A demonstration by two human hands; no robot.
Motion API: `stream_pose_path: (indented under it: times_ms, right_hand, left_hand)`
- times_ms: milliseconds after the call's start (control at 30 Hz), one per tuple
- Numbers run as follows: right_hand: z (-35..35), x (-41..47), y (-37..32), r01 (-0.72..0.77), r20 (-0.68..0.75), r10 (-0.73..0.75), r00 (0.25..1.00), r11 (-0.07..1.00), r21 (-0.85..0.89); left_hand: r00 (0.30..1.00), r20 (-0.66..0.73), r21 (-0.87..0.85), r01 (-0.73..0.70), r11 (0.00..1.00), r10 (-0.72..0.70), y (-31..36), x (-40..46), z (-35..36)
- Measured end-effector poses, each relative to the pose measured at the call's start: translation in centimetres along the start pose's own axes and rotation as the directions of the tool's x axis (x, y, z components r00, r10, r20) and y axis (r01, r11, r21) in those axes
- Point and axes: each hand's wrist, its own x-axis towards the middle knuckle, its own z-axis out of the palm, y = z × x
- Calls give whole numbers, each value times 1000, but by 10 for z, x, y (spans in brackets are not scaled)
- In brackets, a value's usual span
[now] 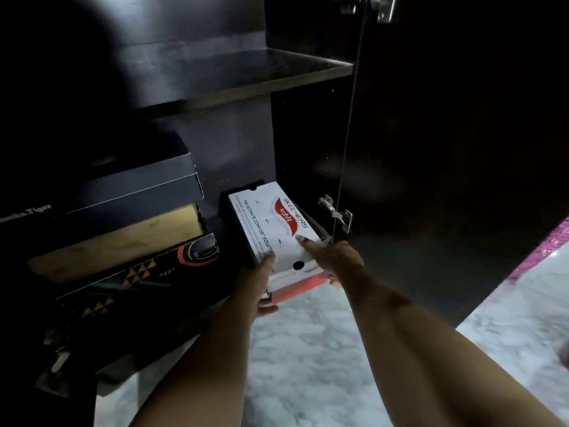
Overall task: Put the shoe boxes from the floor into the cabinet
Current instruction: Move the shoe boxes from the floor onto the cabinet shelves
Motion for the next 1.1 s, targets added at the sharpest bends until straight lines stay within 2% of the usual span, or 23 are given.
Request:
stream_pose_path:
  times_ms: [67, 133, 200, 233, 300, 367, 433, 567, 667, 800, 933, 1033, 1100]
  right_hand:
    - [0, 11, -5, -9, -3, 10, 1000, 975, 222]
    - [4, 22, -10, -37, 43, 20, 999, 901, 433]
    - [8, 22, -17, -33, 96, -23, 995, 836, 547]
    - [10, 20, -19, -31, 125, -51, 991, 815, 579]
    - [14, 16, -17, -17, 172, -95, 981, 831, 556]
    - [19, 11, -11, -13, 194, -104, 975, 854, 520]
    - [23, 8, -1, -46, 217, -85, 972, 842, 537]
    - [18, -9, 26, -53, 166, -27, 986, 886, 460]
    - [2, -26, 63, -106, 103, 73, 992, 923, 370]
    - [-38, -64, 130, -149, -22, 162, 987, 946, 288]
    - [-101, -124, 200, -215, -183, 244, 952, 963, 164]
    - [-149, -171, 262, -323, -320, 349, 881, 937, 132]
    - [-181, -205, 306, -396, -437, 423, 794, 905, 156]
  left_hand:
    - [995, -82, -157, -61, 986, 48, 9, 10, 2]
    - [988, -123, -330, -131, 935, 95, 18, 19, 4]
    - [980, -116, -474, -199, 858, 163, 28, 20, 9]
    - [973, -120, -489, -230, 841, 196, 32, 20, 12]
    - [948, -195, -386, -309, 869, 250, 36, 23, 16]
    - [899, -280, -131, -382, 915, 336, 33, 26, 19]
    - [874, -268, 172, -371, 913, 406, 25, 19, 23]
    - [888, -51, 534, -362, 764, 457, -1, -4, 33]
    - [895, 144, 673, -401, 621, 422, -21, -23, 51]
    - [876, 356, 691, -480, 540, 324, -44, -68, 90]
    - [824, 526, 689, -559, 462, 212, -70, -114, 139]
    - [777, 607, 656, -609, 446, 167, -98, -158, 184]
    - [727, 679, 629, -651, 426, 108, -119, -192, 212]
